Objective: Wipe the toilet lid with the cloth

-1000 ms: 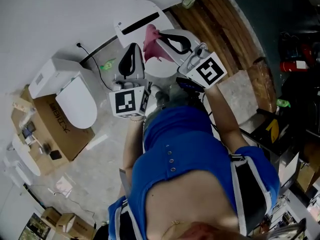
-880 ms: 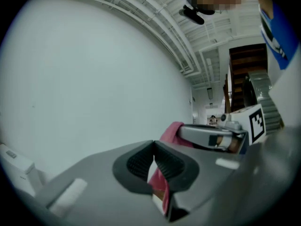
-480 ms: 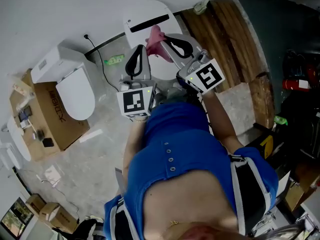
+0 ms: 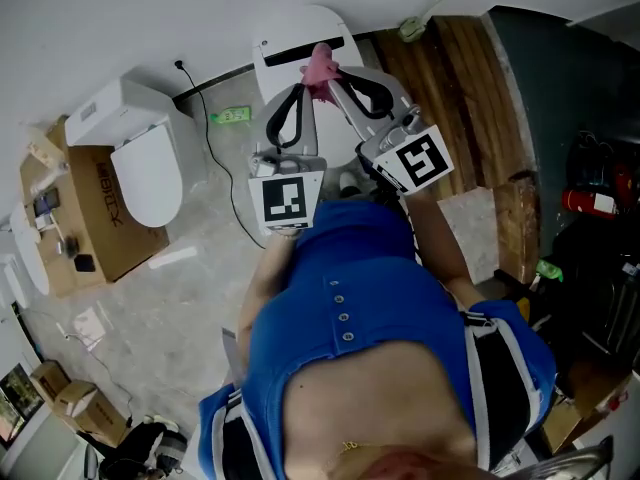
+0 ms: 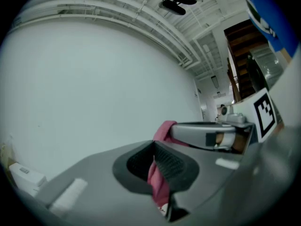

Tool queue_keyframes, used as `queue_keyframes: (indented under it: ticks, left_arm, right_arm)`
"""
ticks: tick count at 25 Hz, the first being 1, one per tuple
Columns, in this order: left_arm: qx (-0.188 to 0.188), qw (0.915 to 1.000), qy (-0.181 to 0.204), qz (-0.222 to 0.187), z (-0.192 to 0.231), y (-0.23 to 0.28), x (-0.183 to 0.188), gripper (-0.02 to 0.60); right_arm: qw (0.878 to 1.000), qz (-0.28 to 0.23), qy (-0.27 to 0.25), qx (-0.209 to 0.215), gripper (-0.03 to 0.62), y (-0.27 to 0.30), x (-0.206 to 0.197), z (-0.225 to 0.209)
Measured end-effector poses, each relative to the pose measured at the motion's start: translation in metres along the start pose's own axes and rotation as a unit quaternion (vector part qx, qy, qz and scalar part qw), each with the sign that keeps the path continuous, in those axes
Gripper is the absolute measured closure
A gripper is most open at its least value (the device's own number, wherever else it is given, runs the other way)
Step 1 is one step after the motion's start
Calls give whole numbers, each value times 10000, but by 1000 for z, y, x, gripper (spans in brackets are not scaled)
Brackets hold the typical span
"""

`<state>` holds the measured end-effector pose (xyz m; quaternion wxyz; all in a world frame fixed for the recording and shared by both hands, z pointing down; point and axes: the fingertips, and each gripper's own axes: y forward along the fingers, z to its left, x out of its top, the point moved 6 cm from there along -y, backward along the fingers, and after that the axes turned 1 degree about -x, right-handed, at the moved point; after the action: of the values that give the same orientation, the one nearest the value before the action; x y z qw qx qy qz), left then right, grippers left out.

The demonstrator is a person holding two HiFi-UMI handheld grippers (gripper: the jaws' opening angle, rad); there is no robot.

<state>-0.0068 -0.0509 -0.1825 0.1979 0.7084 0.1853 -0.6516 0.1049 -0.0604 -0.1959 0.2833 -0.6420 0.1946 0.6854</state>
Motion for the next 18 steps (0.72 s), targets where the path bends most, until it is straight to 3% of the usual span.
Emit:
queue_keyframes:
  ticks: [18]
  left_arm:
    - [197, 9998, -10, 34, -46, 10, 6, 580]
  right_arm:
    - [9999, -11, 75, 105, 577, -38, 3, -25]
